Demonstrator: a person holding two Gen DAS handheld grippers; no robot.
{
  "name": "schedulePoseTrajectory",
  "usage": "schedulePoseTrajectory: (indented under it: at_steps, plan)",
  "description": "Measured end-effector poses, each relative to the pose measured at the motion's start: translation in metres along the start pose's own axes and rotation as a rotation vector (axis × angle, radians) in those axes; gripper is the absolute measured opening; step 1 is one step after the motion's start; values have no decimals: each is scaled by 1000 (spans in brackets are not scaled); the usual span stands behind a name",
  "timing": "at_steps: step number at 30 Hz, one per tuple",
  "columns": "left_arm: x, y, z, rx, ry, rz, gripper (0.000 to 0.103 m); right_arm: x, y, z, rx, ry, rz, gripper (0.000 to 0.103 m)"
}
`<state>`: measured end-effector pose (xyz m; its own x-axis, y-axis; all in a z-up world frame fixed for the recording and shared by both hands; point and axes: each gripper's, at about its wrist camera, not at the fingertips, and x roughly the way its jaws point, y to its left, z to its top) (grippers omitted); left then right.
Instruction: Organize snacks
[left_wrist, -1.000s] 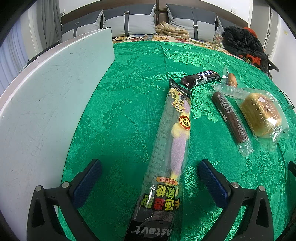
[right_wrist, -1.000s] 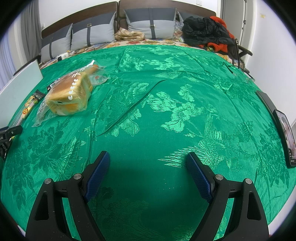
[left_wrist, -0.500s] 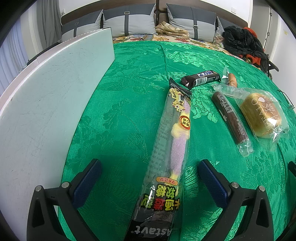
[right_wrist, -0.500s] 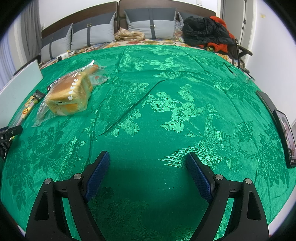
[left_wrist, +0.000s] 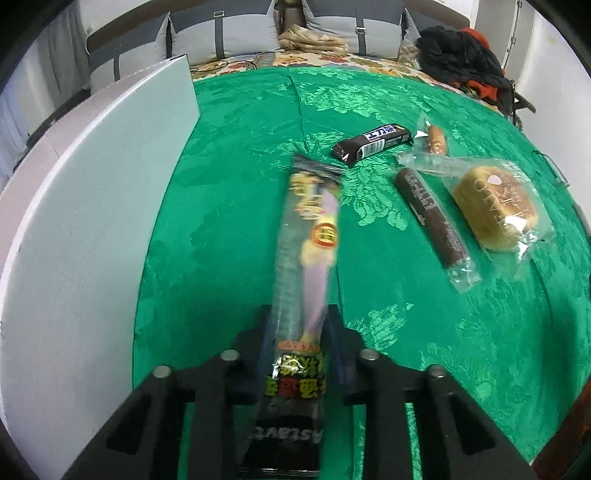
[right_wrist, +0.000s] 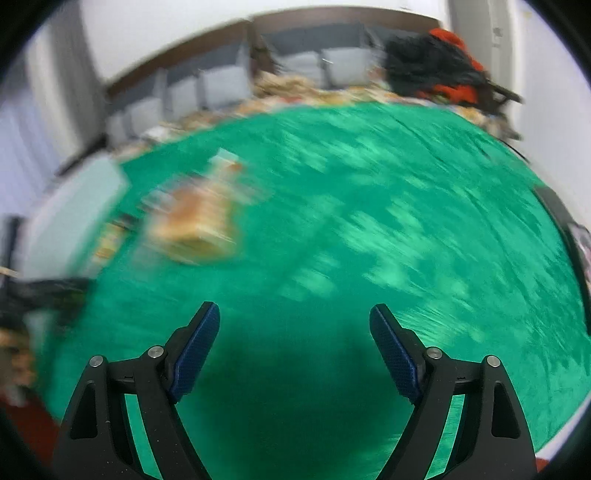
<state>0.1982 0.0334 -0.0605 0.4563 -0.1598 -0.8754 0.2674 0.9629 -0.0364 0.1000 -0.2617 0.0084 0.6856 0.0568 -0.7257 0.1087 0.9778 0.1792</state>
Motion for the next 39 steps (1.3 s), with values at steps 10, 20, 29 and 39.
schedulePoseTrajectory:
  at_steps: [10,20,29,39]
  plan:
    - [-44,19,-33,-140,-68,-95,10,114,158,92,-200,312,240,83]
    - [-95,14,-46,-173,-159,-176,10,168,152,82,-190,458,51,19]
    - [-169,38,-30,-260,-302,-239,10,104,132,105,-25,313,239,18]
    - [-240,135,-17,-338,-441,-145,10,21,229,163,-29,192,555,19]
